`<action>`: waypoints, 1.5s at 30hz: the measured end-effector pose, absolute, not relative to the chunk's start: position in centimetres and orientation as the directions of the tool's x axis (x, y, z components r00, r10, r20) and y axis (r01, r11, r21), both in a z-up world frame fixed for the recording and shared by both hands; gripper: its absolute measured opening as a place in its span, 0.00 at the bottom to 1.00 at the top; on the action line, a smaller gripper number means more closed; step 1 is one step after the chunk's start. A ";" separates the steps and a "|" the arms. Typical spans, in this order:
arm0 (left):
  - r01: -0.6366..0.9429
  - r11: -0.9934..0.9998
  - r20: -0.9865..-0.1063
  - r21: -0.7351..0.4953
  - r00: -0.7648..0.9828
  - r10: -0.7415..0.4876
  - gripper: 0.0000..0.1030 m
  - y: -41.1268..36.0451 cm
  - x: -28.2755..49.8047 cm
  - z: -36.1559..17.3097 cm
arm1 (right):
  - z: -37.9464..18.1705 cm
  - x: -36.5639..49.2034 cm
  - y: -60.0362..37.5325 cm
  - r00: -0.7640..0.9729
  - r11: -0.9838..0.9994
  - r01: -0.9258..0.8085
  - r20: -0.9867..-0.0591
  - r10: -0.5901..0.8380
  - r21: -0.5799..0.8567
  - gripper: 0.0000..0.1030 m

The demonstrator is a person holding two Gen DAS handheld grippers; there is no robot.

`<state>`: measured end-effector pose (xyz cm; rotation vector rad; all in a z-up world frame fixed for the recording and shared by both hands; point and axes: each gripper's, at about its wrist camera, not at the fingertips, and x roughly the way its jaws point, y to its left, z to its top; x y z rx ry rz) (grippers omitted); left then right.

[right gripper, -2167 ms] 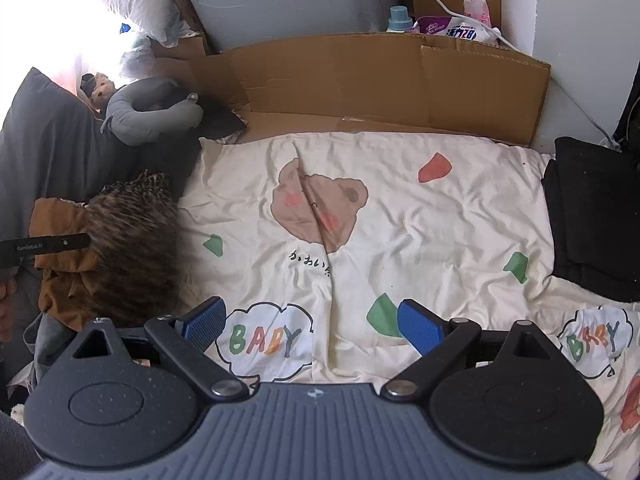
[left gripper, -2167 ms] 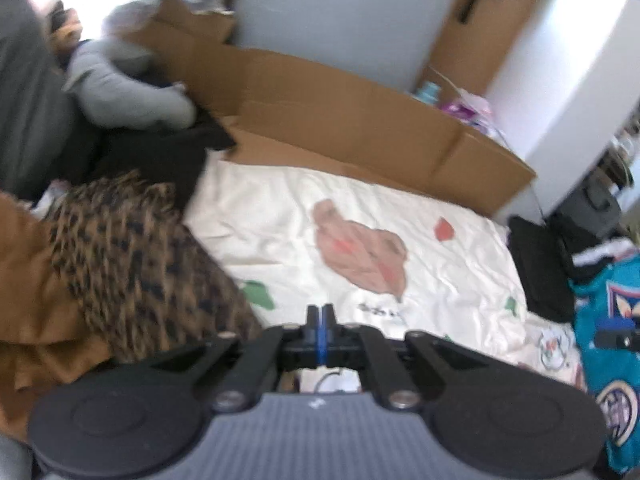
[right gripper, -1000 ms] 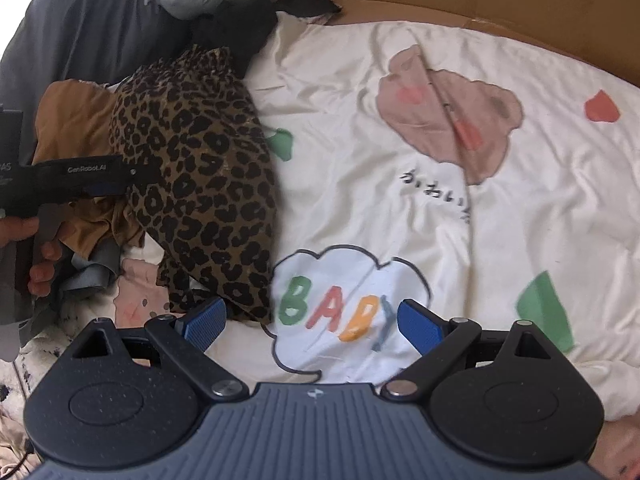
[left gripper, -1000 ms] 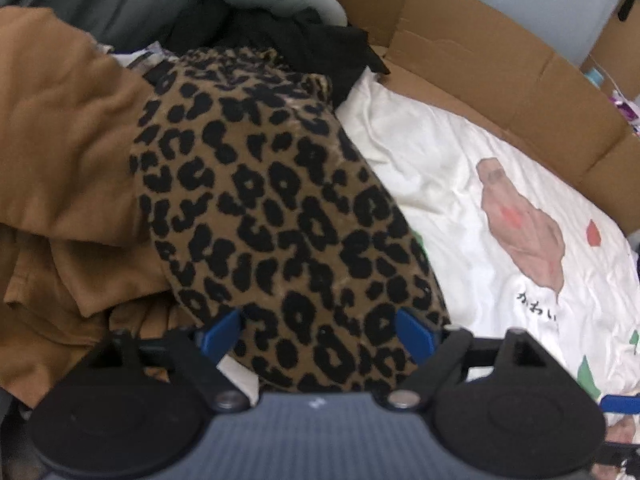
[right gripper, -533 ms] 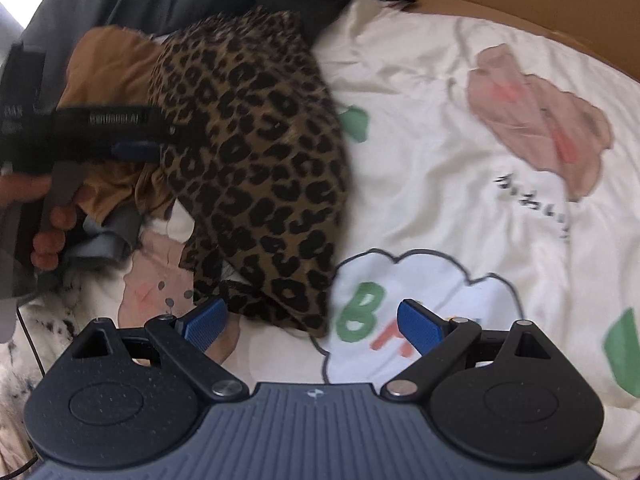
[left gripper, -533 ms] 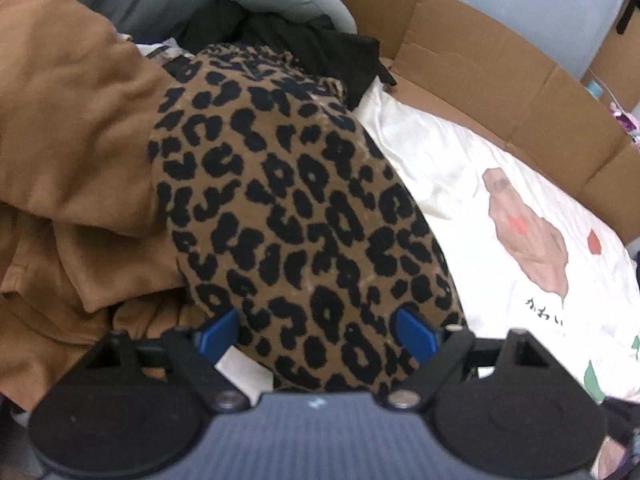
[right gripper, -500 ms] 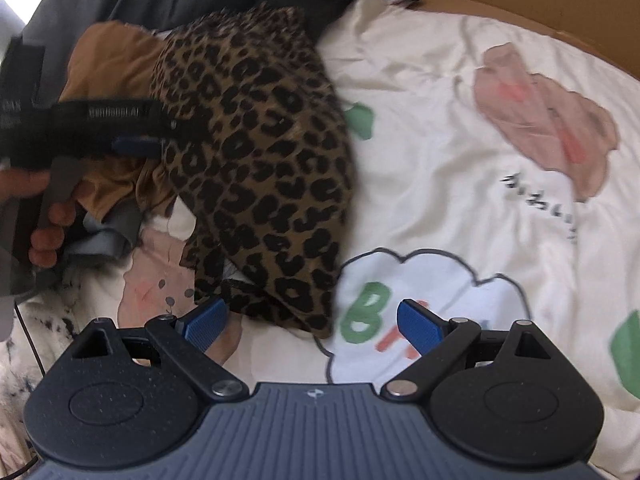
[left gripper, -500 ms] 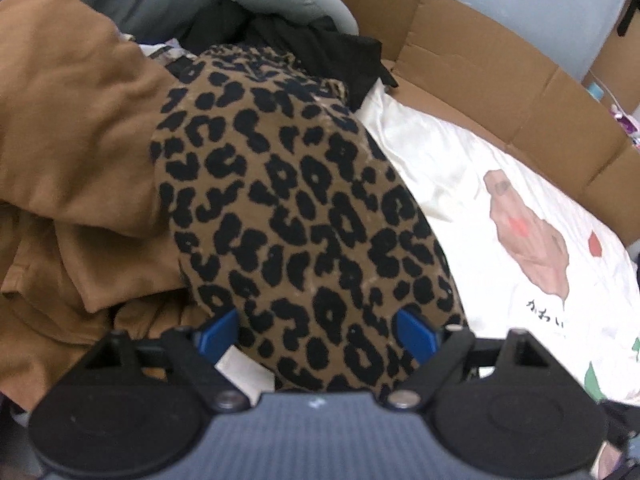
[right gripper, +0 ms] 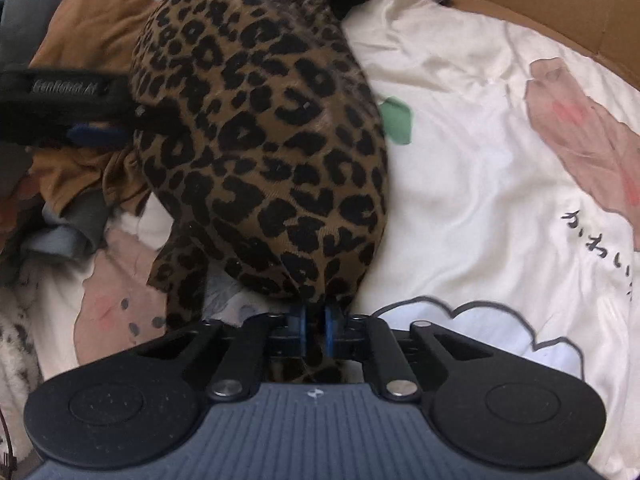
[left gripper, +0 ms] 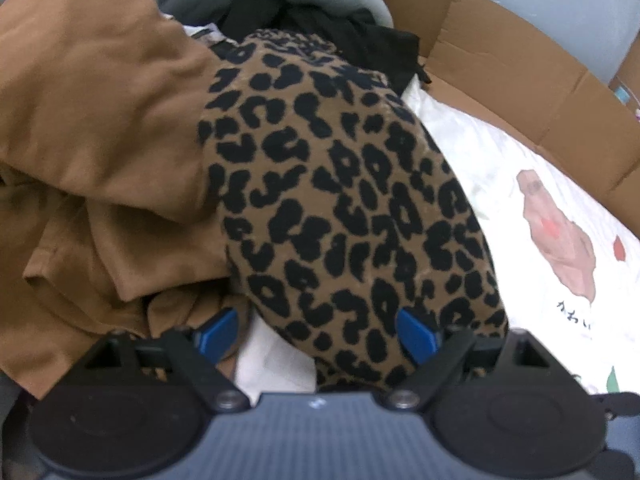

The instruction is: Fold clothes

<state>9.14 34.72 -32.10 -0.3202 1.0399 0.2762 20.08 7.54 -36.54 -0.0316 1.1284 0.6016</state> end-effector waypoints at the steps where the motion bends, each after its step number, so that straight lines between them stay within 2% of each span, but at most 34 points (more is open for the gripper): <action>1: -0.373 0.919 -0.874 -0.130 0.480 0.071 0.86 34.8 9.2 -32.0 | -36.4 20.2 7.1 0.296 0.845 -0.459 -0.849 0.438 0.276 0.00; 7: -0.370 0.918 -0.858 -0.146 0.508 0.068 0.87 34.7 9.2 -31.2 | -35.8 20.6 4.2 0.340 0.876 -0.389 -0.839 0.424 0.285 0.00; 13: -0.292 0.935 -0.780 -0.202 0.625 0.027 0.98 33.3 9.9 -29.4 | -35.4 20.3 1.1 0.358 0.900 -0.305 -0.839 0.410 0.310 0.00; 16: -0.297 0.926 -0.767 -0.231 0.642 0.014 0.99 33.7 11.0 -30.2 | -34.8 20.1 0.3 0.366 0.901 -0.292 -0.833 0.415 0.321 0.00; 19: -0.359 0.921 -0.806 -0.151 0.585 0.096 0.92 32.6 12.6 -31.7 | -34.4 19.7 0.3 0.370 0.900 -0.291 -0.830 0.418 0.324 0.00; 21: -0.404 0.905 -0.809 -0.134 0.572 0.136 0.92 33.0 13.1 -32.2 | -34.4 19.4 0.1 0.368 0.901 -0.286 -0.831 0.418 0.326 0.00; 24: -0.447 0.870 -0.786 -0.207 0.606 0.125 0.91 34.5 11.2 -32.3 | -34.6 19.3 -0.2 0.361 0.903 -0.272 -0.835 0.416 0.333 0.00; 27: -0.445 0.859 -0.772 -0.253 0.628 0.098 0.81 35.6 10.0 -33.1 | -34.9 19.2 -0.4 0.352 0.903 -0.263 -0.837 0.418 0.340 0.00; 29: -0.448 0.858 -0.777 -0.251 0.622 0.098 0.79 36.6 10.6 -33.8 | -35.1 19.2 -0.3 0.348 0.902 -0.265 -0.838 0.419 0.341 0.00; 32: -0.445 0.856 -0.770 -0.262 0.632 0.093 0.80 37.4 11.3 -34.9 | -35.3 19.4 -0.2 0.342 0.900 -0.273 -0.840 0.420 0.339 0.00; 35: -0.457 0.863 -0.796 -0.214 0.594 0.117 0.86 37.5 12.9 -36.8 | -35.4 19.5 -0.2 0.333 0.897 -0.277 -0.841 0.426 0.345 0.00; 37: -0.466 0.851 -0.801 -0.242 0.591 0.096 0.77 37.9 13.9 -37.7 | -35.4 19.5 -0.1 0.327 0.893 -0.282 -0.840 0.433 0.350 0.00; 38: -0.462 0.844 -0.797 -0.274 0.599 0.069 0.54 38.1 14.3 -38.0 | -35.3 19.5 -0.1 0.322 0.889 -0.288 -0.838 0.441 0.357 0.00; 39: -0.456 0.838 -0.792 -0.300 0.608 0.047 0.27 38.1 14.5 -37.9 | -35.1 19.5 -0.1 0.318 0.883 -0.295 -0.834 0.450 0.364 0.02; 40: -0.449 0.838 -0.788 -0.311 0.614 0.037 0.16 37.8 14.7 -37.6 | -34.9 19.5 -0.2 0.318 0.879 -0.304 -0.830 0.458 0.368 0.05; 41: -0.439 0.846 -0.784 -0.303 0.619 0.040 0.11 37.3 14.9 -37.1 | -34.6 19.4 -0.3 0.320 0.875 -0.316 -0.827 0.463 0.367 0.09; 45: -0.370 0.895 -0.758 -0.249 0.650 0.058 0.09 34.1 14.7 -33.8 | -33.2 19.4 -1.0 0.344 0.875 -0.340 -0.820 0.457 0.345 0.23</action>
